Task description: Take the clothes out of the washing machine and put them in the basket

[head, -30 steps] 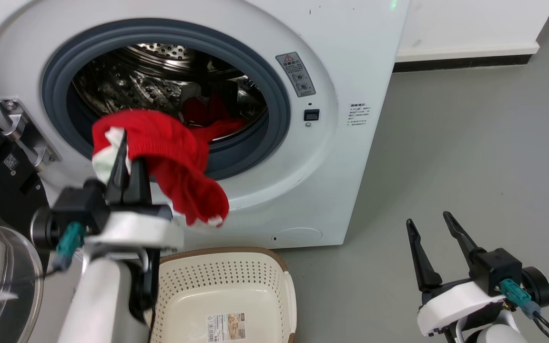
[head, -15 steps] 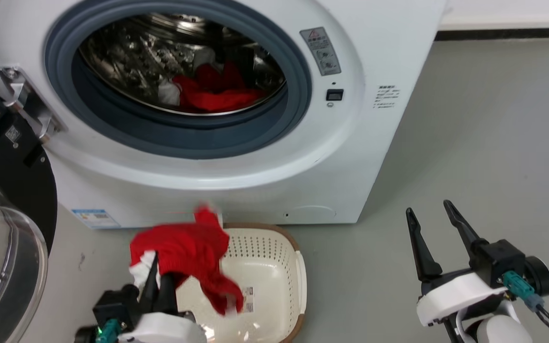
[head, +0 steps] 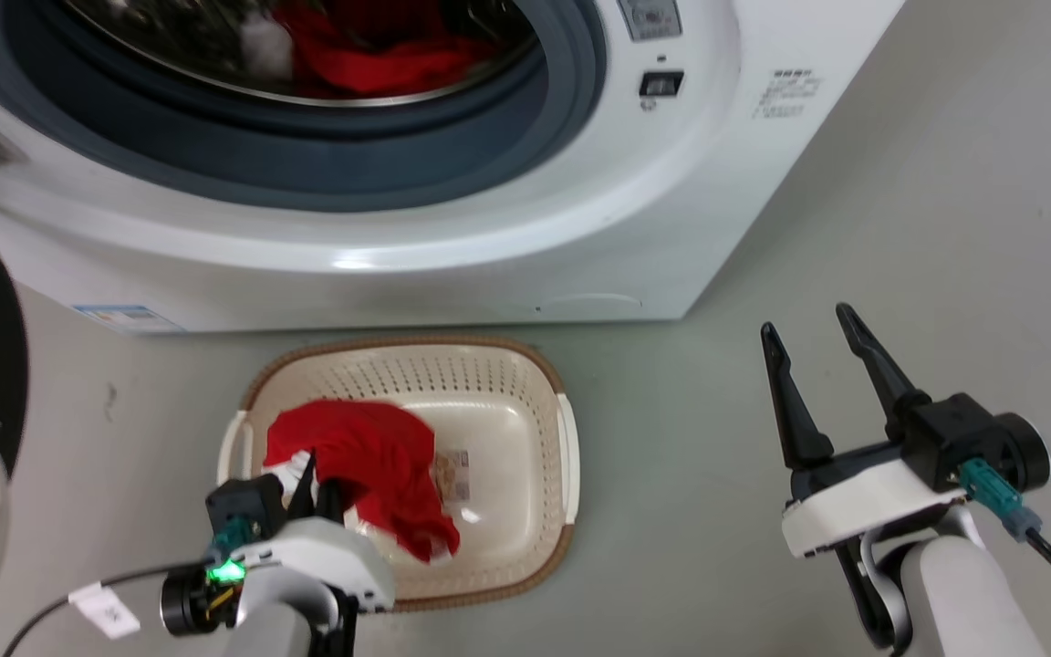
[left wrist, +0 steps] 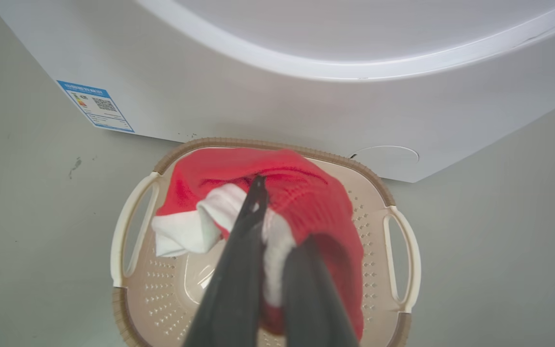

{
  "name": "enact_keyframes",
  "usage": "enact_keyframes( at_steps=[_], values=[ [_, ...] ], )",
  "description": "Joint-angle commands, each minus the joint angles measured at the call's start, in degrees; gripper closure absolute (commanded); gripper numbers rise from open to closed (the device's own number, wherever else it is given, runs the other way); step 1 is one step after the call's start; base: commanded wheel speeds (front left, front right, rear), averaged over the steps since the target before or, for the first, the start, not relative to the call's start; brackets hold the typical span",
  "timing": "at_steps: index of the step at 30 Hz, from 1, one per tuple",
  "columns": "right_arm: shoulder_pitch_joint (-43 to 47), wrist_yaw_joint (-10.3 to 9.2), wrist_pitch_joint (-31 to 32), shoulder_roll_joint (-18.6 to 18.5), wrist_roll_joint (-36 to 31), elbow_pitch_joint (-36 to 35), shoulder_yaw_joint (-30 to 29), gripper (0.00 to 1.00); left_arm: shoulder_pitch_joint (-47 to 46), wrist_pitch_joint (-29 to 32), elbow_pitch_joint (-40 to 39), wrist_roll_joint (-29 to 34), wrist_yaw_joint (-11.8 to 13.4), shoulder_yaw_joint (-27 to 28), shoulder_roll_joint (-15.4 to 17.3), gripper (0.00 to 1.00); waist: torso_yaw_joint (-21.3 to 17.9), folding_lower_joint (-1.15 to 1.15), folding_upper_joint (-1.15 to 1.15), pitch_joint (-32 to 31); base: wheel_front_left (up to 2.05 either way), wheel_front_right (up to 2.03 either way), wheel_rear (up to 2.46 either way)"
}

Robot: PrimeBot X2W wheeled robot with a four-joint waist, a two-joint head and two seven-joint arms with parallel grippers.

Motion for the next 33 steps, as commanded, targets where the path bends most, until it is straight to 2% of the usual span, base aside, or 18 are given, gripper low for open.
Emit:
enact_keyframes(
  at_steps=[1,6,15,22,25,26,27,28,29,33],
  values=[
    [-1.91,-0.03,-0.47,0.04,0.47,0.19,0.36,0.0,-3.51,-0.34,3.09,0.39,-0.44,0.57,0.03,1.0,-1.95,-0.01,0.0,4.92,0.0,0.0,0.0],
    [-4.33,-0.04,-1.01,0.05,1.23,0.74,1.81,0.0,-9.6,-0.28,11.11,0.79,-0.73,1.77,0.14,1.0,-3.87,-0.01,0.0,9.39,0.0,0.0,0.0],
    [-8.48,-0.04,-1.97,0.05,2.76,2.13,4.68,0.0,-19.13,-0.29,25.46,1.27,-0.07,4.0,2.78,1.0,-8.43,-0.01,0.0,17.04,0.0,0.0,0.0],
    [-9.98,-0.04,-2.04,0.05,3.53,2.54,5.94,0.0,-22.36,-0.29,33.16,0.37,0.09,5.05,3.15,1.0,-9.81,-0.01,0.0,19.52,0.0,0.0,0.0],
    [-9.97,-0.03,-2.05,0.05,3.85,2.67,6.0,0.0,-23.05,-0.22,36.42,-0.25,-1.29,4.9,3.09,1.0,-9.78,-0.01,0.0,18.9,0.0,0.0,0.0],
    [-9.87,-0.04,-2.06,0.04,4.0,2.87,5.93,0.0,-23.34,-0.22,36.98,-0.33,-1.58,4.9,3.12,0.84,-9.64,-0.01,0.0,18.4,0.0,0.0,0.0],
    [-9.7,-0.04,-2.05,0.04,4.03,3.07,5.84,0.0,-23.35,-0.23,37.53,-0.42,-1.81,4.84,3.02,0.51,-9.42,-0.01,0.0,17.69,0.0,0.0,0.0],
    [-9.52,-0.04,-2.04,0.04,3.82,3.22,5.75,0.0,-23.1,-0.24,37.97,-0.47,-2.0,4.73,2.86,0.04,-9.2,-0.01,0.0,16.71,0.0,0.0,0.0],
    [-9.16,-0.04,-2.04,0.04,3.53,3.35,5.68,0.0,-22.67,-0.25,38.18,-0.53,-2.1,4.7,2.7,0.0,-8.97,-0.01,0.0,15.72,0.0,0.0,0.0],
    [-7.33,-0.04,-2.03,0.03,2.69,4.12,5.08,0.0,-19.35,-0.27,36.19,-0.74,-2.67,5.05,1.87,0.0,-7.8,-0.01,0.0,10.36,0.0,0.0,0.0]
  ],
)
